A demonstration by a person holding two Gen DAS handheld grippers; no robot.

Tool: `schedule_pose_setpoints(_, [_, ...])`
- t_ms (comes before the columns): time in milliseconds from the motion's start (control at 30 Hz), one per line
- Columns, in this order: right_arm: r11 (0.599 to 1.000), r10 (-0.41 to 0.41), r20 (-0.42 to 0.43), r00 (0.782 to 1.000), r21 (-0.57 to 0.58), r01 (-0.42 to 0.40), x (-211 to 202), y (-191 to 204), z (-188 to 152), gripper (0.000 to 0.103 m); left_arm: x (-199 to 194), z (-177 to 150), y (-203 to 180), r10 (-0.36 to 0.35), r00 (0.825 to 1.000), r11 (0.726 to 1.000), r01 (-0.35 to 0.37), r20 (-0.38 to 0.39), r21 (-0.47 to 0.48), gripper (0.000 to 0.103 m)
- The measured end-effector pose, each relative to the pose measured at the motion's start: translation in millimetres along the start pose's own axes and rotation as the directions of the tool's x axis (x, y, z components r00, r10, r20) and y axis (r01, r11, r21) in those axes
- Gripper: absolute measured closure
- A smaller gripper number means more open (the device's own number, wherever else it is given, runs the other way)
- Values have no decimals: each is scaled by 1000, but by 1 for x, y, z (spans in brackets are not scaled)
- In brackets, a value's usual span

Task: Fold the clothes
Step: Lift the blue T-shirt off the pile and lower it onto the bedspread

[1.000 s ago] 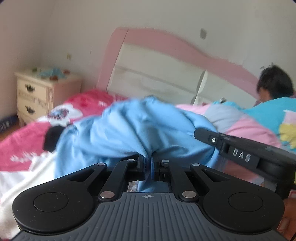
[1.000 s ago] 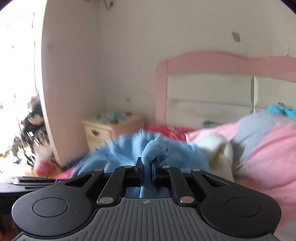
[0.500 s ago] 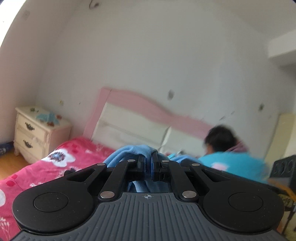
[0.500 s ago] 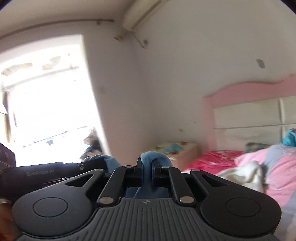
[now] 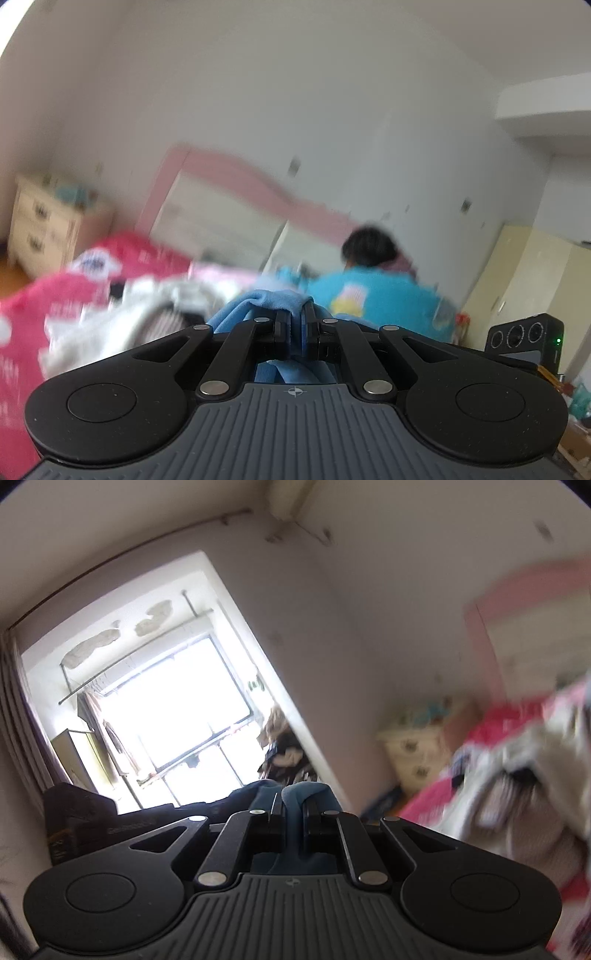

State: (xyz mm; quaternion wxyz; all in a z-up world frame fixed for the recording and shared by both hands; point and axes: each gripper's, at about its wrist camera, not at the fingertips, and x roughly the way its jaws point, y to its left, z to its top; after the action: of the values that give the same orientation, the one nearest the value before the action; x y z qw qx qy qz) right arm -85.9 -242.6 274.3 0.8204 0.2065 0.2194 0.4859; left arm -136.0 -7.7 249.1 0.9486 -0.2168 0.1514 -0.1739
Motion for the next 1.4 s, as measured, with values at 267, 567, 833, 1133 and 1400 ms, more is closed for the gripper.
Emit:
schedule_pose_setpoints(267, [905, -301, -280, 911, 218, 366, 100, -169, -156, 88, 106, -125, 129, 179, 921, 972, -221, -345, -86, 98])
schedule_pose_setpoints(567, [781, -609, -212, 764, 3, 624, 99, -207, -203, 55, 114, -206, 255, 300, 898, 875, -393, -323, -282, 67])
schedule_pose_setpoints(833, [876, -427, -427, 797, -414, 247, 145, -125, -257, 27, 101, -246, 259, 292, 826, 932, -359, -482, -50, 49])
schedule_pose_setpoints(1133, [876, -476, -548, 688, -222, 429, 151, -168, -269, 96, 95, -270, 256, 314, 798, 939, -342, -514, 41, 90])
schedule_pose_setpoints(1400, [599, -800, -220, 559, -360, 716, 103, -186, -201, 83, 80, -260, 271, 381, 799, 898, -439, -464, -20, 99])
